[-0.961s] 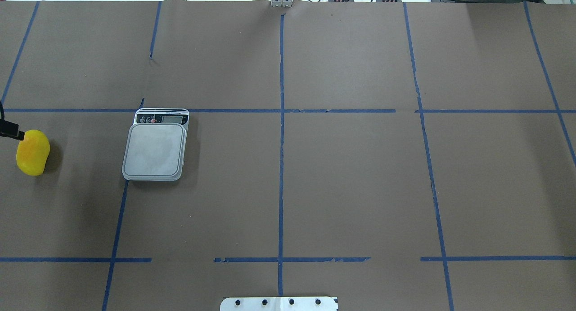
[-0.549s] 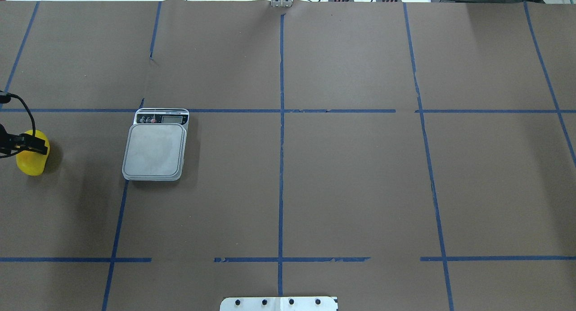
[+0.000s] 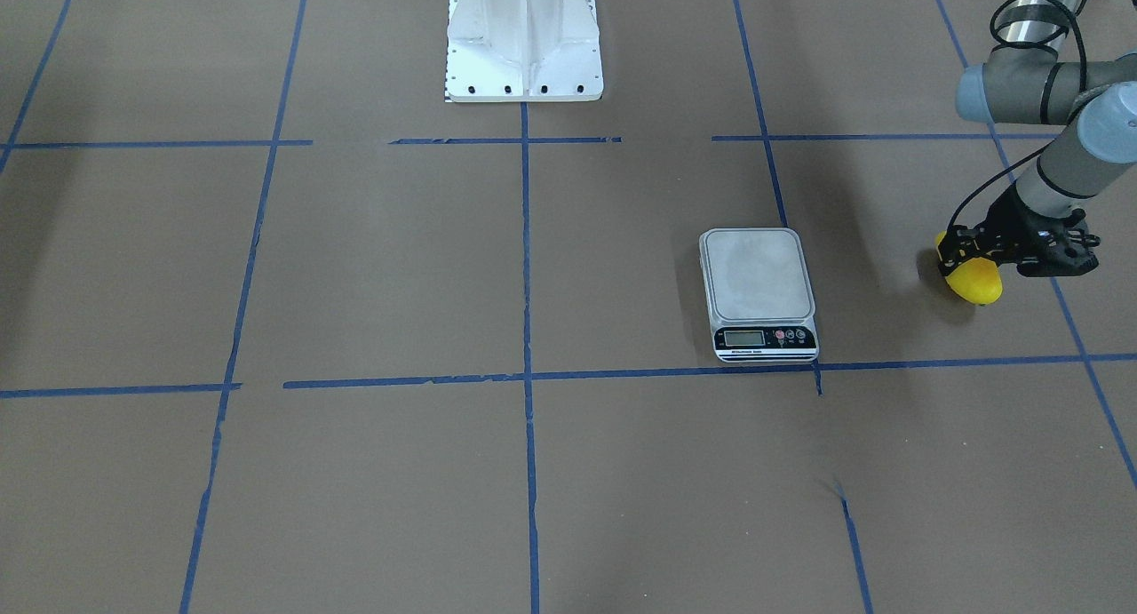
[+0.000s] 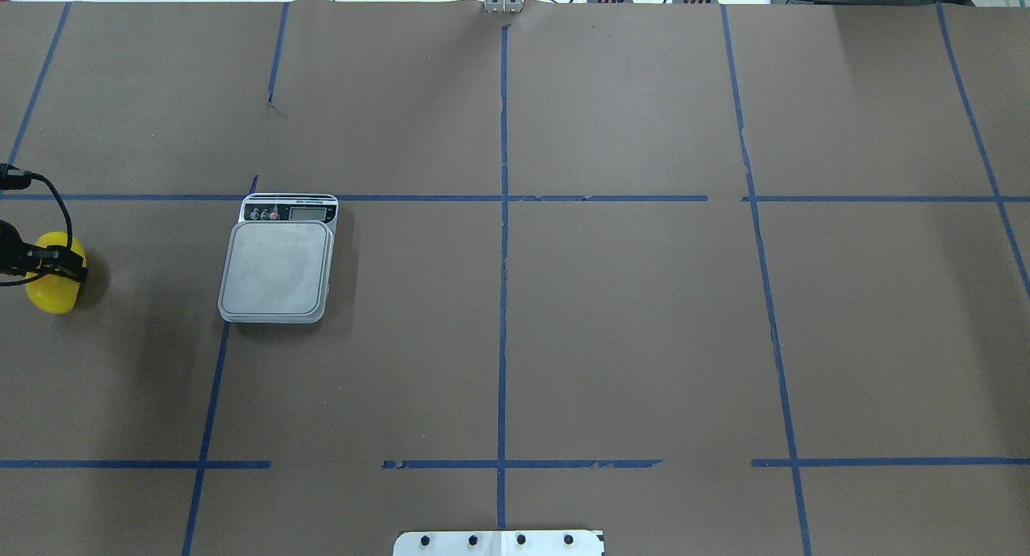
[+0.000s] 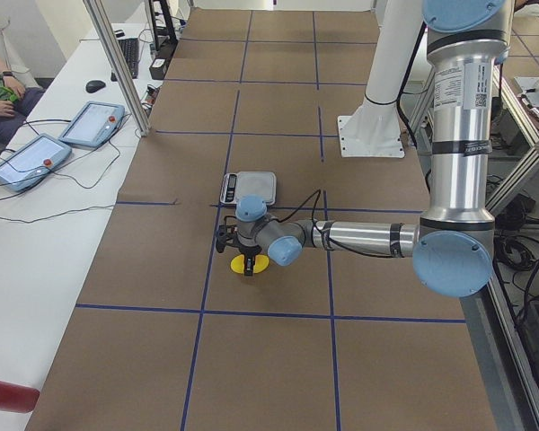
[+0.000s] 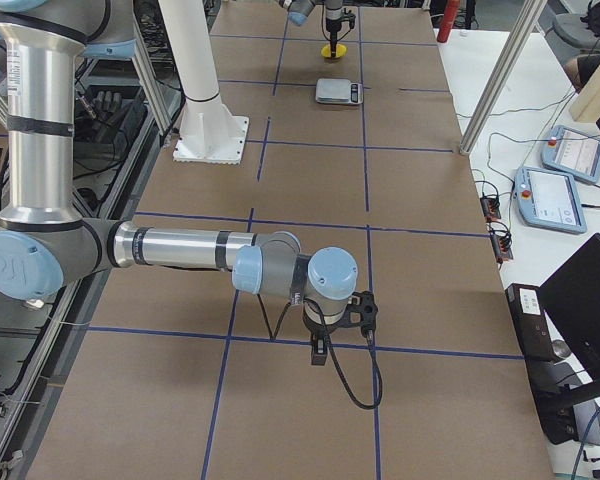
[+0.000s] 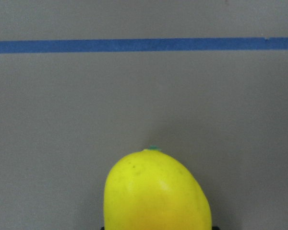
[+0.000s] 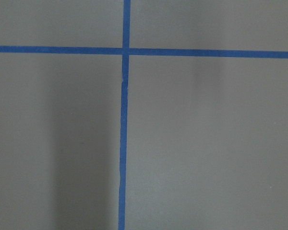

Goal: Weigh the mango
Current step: 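Lower the left gripper onto the yellow mango and close on it, then lift the mango with the left gripper and carry it over the scale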

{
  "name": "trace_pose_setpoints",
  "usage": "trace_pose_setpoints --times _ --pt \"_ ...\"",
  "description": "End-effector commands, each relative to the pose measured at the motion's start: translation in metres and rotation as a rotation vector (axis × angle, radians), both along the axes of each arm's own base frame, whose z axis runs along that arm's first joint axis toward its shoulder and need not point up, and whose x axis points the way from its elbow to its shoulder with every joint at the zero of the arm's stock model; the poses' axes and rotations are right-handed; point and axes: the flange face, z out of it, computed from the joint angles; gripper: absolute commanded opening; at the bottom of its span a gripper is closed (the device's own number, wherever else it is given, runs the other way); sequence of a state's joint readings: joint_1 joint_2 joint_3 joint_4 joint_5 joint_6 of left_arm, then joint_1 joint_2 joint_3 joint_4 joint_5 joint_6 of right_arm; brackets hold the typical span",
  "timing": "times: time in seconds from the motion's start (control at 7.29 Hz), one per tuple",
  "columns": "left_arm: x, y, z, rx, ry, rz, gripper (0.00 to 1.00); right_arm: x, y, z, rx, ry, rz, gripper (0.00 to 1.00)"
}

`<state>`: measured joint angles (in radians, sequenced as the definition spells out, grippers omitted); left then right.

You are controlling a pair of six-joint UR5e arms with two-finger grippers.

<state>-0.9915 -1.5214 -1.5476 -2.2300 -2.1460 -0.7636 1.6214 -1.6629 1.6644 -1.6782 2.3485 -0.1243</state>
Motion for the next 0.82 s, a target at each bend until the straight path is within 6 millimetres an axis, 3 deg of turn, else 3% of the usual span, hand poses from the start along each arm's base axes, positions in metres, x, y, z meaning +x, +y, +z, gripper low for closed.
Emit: trace_pose_setpoints --times 0.0,0.14,0.41,0.55,0.69 --pt "-0.017 0.016 -0.041 0.052 0.09 0.052 0.0 0.0 0.0 0.0 0.0 0.0 0.0 1.0" --pt "-0.045 0.01 -0.06 0.034 0.115 0.035 0.0 0.0 0.0 0.0 0.0 0.0 0.0 1.0" --pt "-0.064 0.014 -0.13 -0.01 0.048 0.08 0.0 0.0 0.0 0.0 0.0 0.0 0.0 1.0" --pt "-0.067 -0.012 -0.173 0.008 0.038 0.056 0.0 0.0 0.0 0.0 0.0 0.0 0.0 1.0" --pt "-0.06 -0.022 -0.189 0.014 0.047 0.039 0.0 0.0 0.0 0.0 0.0 0.0 0.0 1.0"
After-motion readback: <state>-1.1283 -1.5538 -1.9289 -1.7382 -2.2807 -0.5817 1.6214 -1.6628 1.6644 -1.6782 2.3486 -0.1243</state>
